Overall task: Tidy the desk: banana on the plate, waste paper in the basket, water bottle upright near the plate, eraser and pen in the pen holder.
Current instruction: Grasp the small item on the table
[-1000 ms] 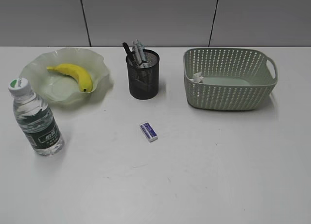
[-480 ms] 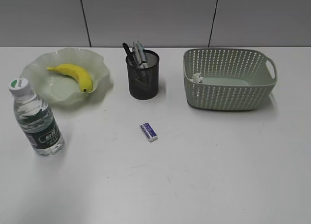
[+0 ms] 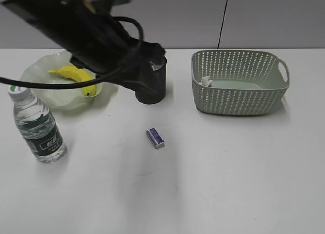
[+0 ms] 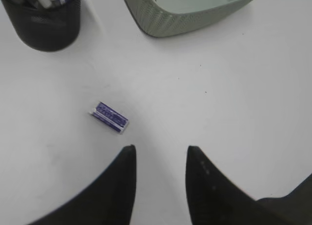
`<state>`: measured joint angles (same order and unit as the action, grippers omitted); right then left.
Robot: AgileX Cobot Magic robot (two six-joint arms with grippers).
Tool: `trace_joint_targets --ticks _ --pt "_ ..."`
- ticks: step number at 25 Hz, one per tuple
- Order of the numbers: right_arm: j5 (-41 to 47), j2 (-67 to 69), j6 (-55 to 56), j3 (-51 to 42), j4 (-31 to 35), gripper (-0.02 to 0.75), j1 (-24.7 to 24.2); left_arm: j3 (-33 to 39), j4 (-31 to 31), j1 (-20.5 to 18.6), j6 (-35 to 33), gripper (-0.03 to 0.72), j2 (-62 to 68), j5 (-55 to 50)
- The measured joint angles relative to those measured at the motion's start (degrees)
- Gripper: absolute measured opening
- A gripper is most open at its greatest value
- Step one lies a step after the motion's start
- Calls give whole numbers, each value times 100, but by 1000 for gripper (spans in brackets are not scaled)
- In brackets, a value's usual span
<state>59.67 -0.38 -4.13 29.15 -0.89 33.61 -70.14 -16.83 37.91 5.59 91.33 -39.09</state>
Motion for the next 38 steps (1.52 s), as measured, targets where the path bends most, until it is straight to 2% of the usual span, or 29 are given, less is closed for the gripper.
trace_joint_targets --ticks 3,5,10,14,24,27,30,38 --pt "0 0 0 0 0 446 0 -911 443 156 1382 260 1030 -709" --pt "0 0 0 0 0 446 0 -1492 646 188 2010 279 1660 -1229" --pt "0 0 0 0 0 446 0 -2339 813 188 2951 389 2749 -1835" --pt "0 0 0 0 0 446 0 -2623 836 188 3225 435 3239 -1897" --pt "0 0 0 0 0 446 0 -2695 1120 175 3384 428 3868 -1722" --pt "0 0 0 0 0 446 0 -2695 1134 141 3403 344 3949 -1606" --pt "-4 0 0 0 0 446 0 -2695 1134 141 3416 171 3966 -1471" --pt "-4 0 0 0 0 446 0 -2695 936 141 3410 176 3637 -1532"
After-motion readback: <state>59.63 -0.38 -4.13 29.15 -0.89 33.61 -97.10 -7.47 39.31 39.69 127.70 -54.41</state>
